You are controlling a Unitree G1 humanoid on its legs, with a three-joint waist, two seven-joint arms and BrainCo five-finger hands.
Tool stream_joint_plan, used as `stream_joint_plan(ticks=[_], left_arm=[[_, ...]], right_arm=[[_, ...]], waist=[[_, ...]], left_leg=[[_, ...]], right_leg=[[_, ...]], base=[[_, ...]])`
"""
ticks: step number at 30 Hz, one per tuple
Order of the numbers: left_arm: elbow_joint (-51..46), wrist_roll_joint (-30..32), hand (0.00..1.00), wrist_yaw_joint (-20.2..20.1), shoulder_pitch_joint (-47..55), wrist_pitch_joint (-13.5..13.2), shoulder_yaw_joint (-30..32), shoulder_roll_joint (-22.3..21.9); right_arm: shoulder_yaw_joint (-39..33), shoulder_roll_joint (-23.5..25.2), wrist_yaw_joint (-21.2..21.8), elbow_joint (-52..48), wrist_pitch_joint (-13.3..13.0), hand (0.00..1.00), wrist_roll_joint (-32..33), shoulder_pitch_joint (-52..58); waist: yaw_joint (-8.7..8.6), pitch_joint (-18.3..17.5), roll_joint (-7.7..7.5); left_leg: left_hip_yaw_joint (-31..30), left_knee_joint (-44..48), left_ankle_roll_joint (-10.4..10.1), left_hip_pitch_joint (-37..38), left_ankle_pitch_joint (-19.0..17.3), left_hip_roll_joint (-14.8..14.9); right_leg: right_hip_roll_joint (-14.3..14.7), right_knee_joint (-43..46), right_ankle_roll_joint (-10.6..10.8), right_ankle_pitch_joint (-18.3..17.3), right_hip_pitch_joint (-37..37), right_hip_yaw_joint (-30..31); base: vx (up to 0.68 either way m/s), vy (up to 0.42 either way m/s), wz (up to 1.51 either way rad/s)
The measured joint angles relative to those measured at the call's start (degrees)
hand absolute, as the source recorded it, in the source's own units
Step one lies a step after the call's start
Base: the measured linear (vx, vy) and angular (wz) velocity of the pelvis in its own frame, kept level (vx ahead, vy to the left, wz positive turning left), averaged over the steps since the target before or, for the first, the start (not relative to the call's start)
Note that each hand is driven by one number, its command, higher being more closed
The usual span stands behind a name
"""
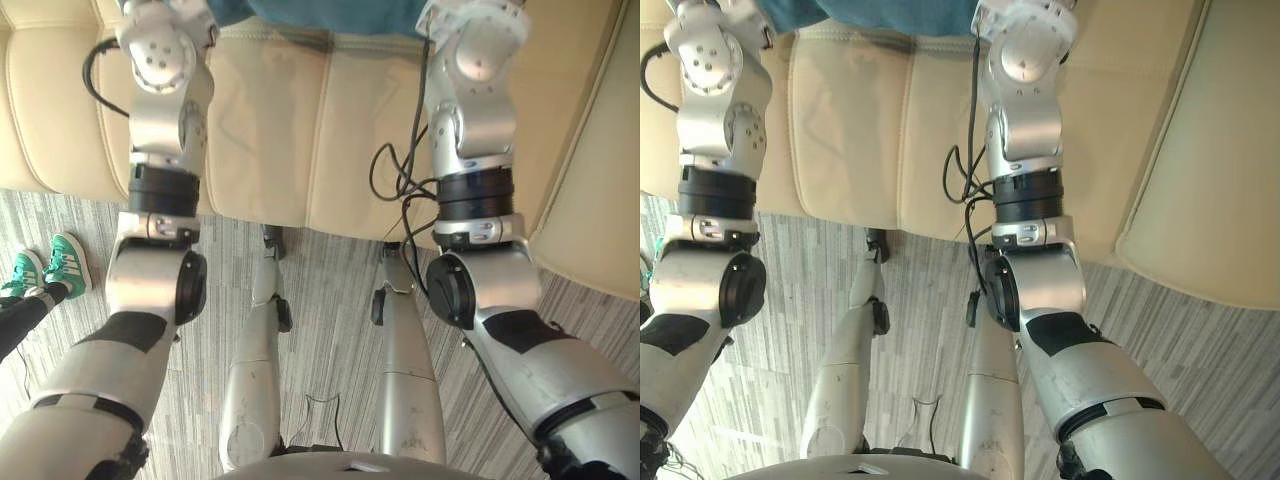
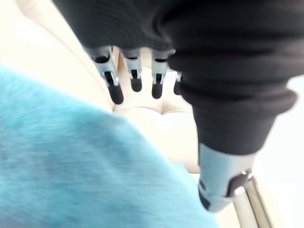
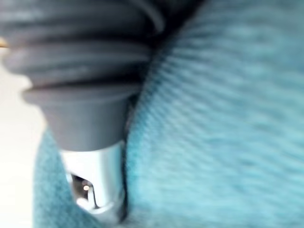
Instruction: Pick up cushions and gather them together orderly.
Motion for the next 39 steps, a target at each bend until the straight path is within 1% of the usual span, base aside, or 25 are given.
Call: stream_joint_plan(ticks=[2, 3, 5, 7, 9, 10, 13, 15, 19, 20, 22, 23, 24, 26, 28, 29, 30, 31, 32, 33, 35, 36, 37, 38, 39], left_arm=[[-1.7, 0.0, 0.0, 0.0, 3.2, -0.1, 0.4, -0.2], [-2.5, -0.2, 0.0, 0.0, 6.5, -0.1, 1.0, -0.4], [-2.6, -0.9, 0.0, 0.0, 9.3, -0.1, 1.7, -1.3], [-2.6, -1.2, 0.0, 0.0, 13.6, -0.1, 2.4, -1.9], [-3.3, -1.6, 0.0, 0.0, 15.5, -0.1, 2.6, -2.0], [-5.3, -2.4, 0.0, 0.0, 17.0, -0.3, 2.5, -2.0], [-8.5, -2.6, 0.0, -0.1, 18.8, -1.4, 2.5, -2.0], [-10.7, -2.6, 0.0, -0.8, 20.6, -1.8, 2.6, -2.0], [-18.0, -2.6, 0.0, -2.3, 28.2, -2.8, 2.8, -1.7], [-20.5, -2.6, 0.0, -2.9, 31.6, -3.3, 2.9, -1.3], [-22.6, -2.5, 0.0, -5.2, 36.3, -3.9, 3.8, -0.5], [-23.9, -2.5, 0.0, -6.3, 39.7, -4.0, 4.4, -0.3], [-25.0, -2.5, 0.0, -7.1, 43.2, -4.0, 4.7, -0.5], [-25.2, -2.5, 0.0, -9.2, 47.7, -4.3, 4.9, -1.5], [-25.2, -2.3, 0.0, -12.2, 55.6, -4.3, 4.9, -4.8], [-25.1, -2.0, 0.0, -13.0, 58.4, -4.3, 4.9, -6.0], [-24.7, -1.9, 0.0, -14.0, 61.9, -4.3, 4.9, -7.8], [-23.3, -1.9, 0.0, -15.1, 65.2, -4.2, 5.0, -9.4], [-20.3, -1.9, 0.0, -16.3, 68.3, -3.5, 5.0, -11.1], [-18.4, -1.7, 0.0, -16.7, 70.0, -3.2, 5.0, -11.7], [-8.8, 1.6, 0.0, -17.9, 74.1, -1.3, 5.4, -13.7], [-6.4, 2.0, 0.0, -17.9, 74.7, -0.8, 5.7, -14.1], [1.8, 3.3, 0.0, -18.7, 76.4, 0.5, 8.0, -16.1], [3.9, 3.6, 0.0, -18.9, 76.5, 0.8, 8.6, -16.5], [8.7, 4.5, 0.0, -19.7, 77.0, 1.4, 9.7, -17.2]], right_arm=[[0.0, 1.0, 0.4, -2.1, 0.0, 0.0, 0.6, 2.4], [0.0, 1.7, 0.6, -4.2, -0.1, 0.0, 0.6, 4.3], [0.1, 2.4, 0.8, -6.5, -0.3, 0.0, 0.6, 5.9], [0.2, 3.0, 1.2, -9.5, -1.5, 0.0, 0.6, 8.3], [0.3, 3.7, 1.9, -10.7, -2.6, 0.0, 0.6, 9.6], [0.3, 3.7, 1.9, -10.7, -2.9, 0.0, 0.6, 10.5], [0.2, 3.6, 2.0, -11.7, -3.3, 0.0, 0.6, 13.5], [-0.2, 3.1, 2.1, -15.0, -3.3, 0.0, 0.6, 17.5], [-1.4, -0.8, 3.3, -23.9, -3.4, 0.0, 0.6, 26.8], [-2.6, -2.0, 4.1, -26.9, -3.6, 0.0, 0.6, 30.9], [-3.3, -3.3, 5.6, -29.2, -4.0, 0.0, 0.6, 35.8], [-3.8, -3.3, 6.8, -30.6, -4.2, 0.0, 0.6, 39.3], [-4.1, -3.1, 7.4, -31.6, -4.6, 0.0, 0.6, 43.2], [-4.1, -2.5, 9.6, -33.0, -4.8, 0.0, 0.7, 49.5], [-4.0, 0.5, 13.4, -33.1, -5.1, 0.0, 0.8, 59.6], [-3.9, 1.7, 14.4, -32.7, -5.2, 0.0, 1.2, 63.1], [-3.5, 3.0, 15.6, -31.9, -5.5, 0.0, 1.8, 67.3], [-3.3, 4.1, 16.9, -30.4, -6.0, 0.0, 1.9, 70.9], [-2.3, 5.2, 18.8, -27.1, -6.1, 0.0, 2.2, 74.7], [-2.0, 6.0, 19.8, -24.5, -6.1, 0.0, 2.2, 76.4], [-1.9, 9.0, 23.1, -12.2, -5.6, 0.0, 3.4, 80.2], [-2.1, 9.5, 23.5, -9.5, -5.5, 0.0, 4.5, 80.7], [-1.9, 10.9, 25.4, -0.2, -4.4, 0.0, 7.2, 81.1], [-1.9, 11.1, 25.7, 2.1, -4.1, 0.0, 7.3, 81.1], [-2.1, 11.3, 26.7, 7.9, -3.2, 0.0, 7.3, 80.9]], waist=[[-0.14, 0.4, -0.01], [-0.55, 0.6, -0.06], [-0.68, 0.6, -0.06], [-0.73, 0.7, -0.15], [-0.78, 0.7, -0.16], [-0.92, 0.7, -0.24], [-1.12, 0.9, -0.54], [-1.74, 1.0, -0.71], [-2.19, 1.0, -0.77], [-2.26, 1.0, -0.78], [-2.41, 1.1, -0.99], [-2.46, 1.1, -1.09], [-2.6, 1.1, -1.14], [-2.68, 1.1, -1.26], [-2.62, 0.7, -2.57], [-2.72, 0.3, -3.23], [-2.81, -0.9, -4.21], [-2.96, -2.1, -5.09], [-3.15, -4.0, -6.01], [-3.14, -5.3, -6.56], [-3.15, -7.9, -7.88], [-3.13, -8.9, -7.9], [-3.16, -12.5, -7.76], [-3.13, -13.5, -7.65], [-2.97, -14.9, -7.4]], left_leg=[[0.0, 0.0, -0.3, -0.1, -1.1, 0.1], [0.1, 0.0, 0.1, -0.2, -1.7, 0.1], [0.2, 0.0, 0.1, -0.1, -1.7, 0.0], [0.7, 0.0, 0.1, 0.9, -1.7, -0.1], [1.0, 0.0, 0.1, 1.7, -1.7, -0.1], [1.3, 0.0, 0.1, 2.6, -1.7, -0.1], [1.9, 0.0, 0.3, 4.7, -1.9, 0.1], [2.1, 0.0, 0.7, 6.7, -2.1, 0.4], [1.8, 0.0, 1.8, 11.0, -3.0, 0.4], [1.4, 0.7, 2.1, 12.3, -3.6, 0.4], [1.2, 1.9, 2.3, 14.2, -4.9, 0.3], [1.1, 2.6, 2.5, 15.5, -5.7, 0.2], [0.7, 3.4, 2.2, 16.9, -6.4, 0.1], [0.1, 3.9, 2.2, 19.3, -7.4, 0.1], [-0.1, 5.6, 1.8, 24.5, -9.8, 0.2], [-0.1, 6.5, 1.8, 25.9, -10.9, 0.3], [0.0, 8.0, 2.0, 27.3, -12.7, 0.5], [0.0, 8.7, 2.1, 28.7, -13.7, 0.6], [0.0, 9.5, 2.1, 30.2, -14.9, 0.8], [0.2, 9.6, 1.9, 31.1, -15.3, 0.9], [0.9, 10.8, 1.7, 36.0, -17.5, 1.5], [1.2, 11.1, 1.7, 36.6, -18.0, 1.6], [2.5, 11.3, 1.7, 38.6, -19.2, 1.8], [3.0, 11.2, 1.8, 39.2, -19.5, 1.9], [4.1, 11.2, 1.7, 41.1, -20.2, 2.1]], right_leg=[[0.1, 1.5, 0.0, -0.6, -0.9, 0.2], [0.2, 2.9, 0.0, -1.1, -1.7, 0.3], [0.1, 4.1, 0.1, -1.6, -2.1, 0.7], [0.2, 5.9, -0.1, -2.6, -2.3, 1.3], [0.2, 7.1, -0.3, -3.2, -2.2, 1.6], [0.4, 8.0, -0.5, -3.7, -2.0, 1.9], [0.9, 8.9, -0.5, -4.2, -0.8, 2.7], [0.9, 8.9, -0.7, -4.4, 1.2, 2.5], [0.8, 9.0, -0.9, -5.6, 5.7, 1.5], [0.6, 9.1, -0.9, -6.2, 7.7, 1.0], [0.3, 9.3, -0.9, -6.9, 10.1, 0.6], [-0.1, 9.2, -0.9, -7.3, 11.9, 0.1], [-0.2, 9.2, -0.9, -7.7, 13.9, -0.1], [-0.3, 9.1, -0.8, -8.4, 17.1, -0.5], [-0.5, 8.4, -0.7, -9.7, 23.5, -1.0], [-0.6, 8.0, -0.6, -10.1, 25.3, -1.1], [-0.7, 7.0, -0.5, -10.5, 27.8, -1.6], [-0.7, 6.1, -0.5, -10.9, 30.0, -1.8], [-0.5, 4.7, -0.5, -11.0, 32.5, -2.0], [-0.4, 3.9, -0.4, -10.9, 33.7, -1.9], [0.0, 0.4, 0.0, -10.4, 40.3, -1.8], [0.1, -0.4, 0.0, -10.3, 41.3, -1.7], [0.2, -3.4, 0.4, -9.2, 44.1, -1.0], [0.3, -4.2, 0.4, -9.0, 44.8, -0.6], [0.4, -6.4, 0.7, -8.1, 47.1, 0.1]], base=[[-0.03, -0.055, 0.01], [-0.03, -0.075, 0.03], [-0.03, -0.083, 0.06], [-0.02, -0.11, 0.01], [-0.02, -0.133, -0.03], [-0.03, -0.21, -0.1], [-0.02, -0.145, -0.13], [-0.01, -0.114, -0.08], [0.02, -0.097, 0.04], [0.05, -0.095, 0.13], [0.04, -0.067, 0.1], [0.04, -0.055, 0.07], [0.06, -0.062, 0.09], [0.07, -0.048, 0.1], [0.1, -0.033, 0.01], [0.12, -0.001, -0.07], [0.1, 0.016, -0.07], [0.15, 0.038, -0.07], [0.12, 0.033, -0.07], [0.16, 0.043, -0.13], [0.15, 0.058, -0.2], [0.14, 0.087, -0.33], [0.1, 0.068, -0.32], [0.12, 0.074, -0.46], [0.07, 0.044, -0.32]])
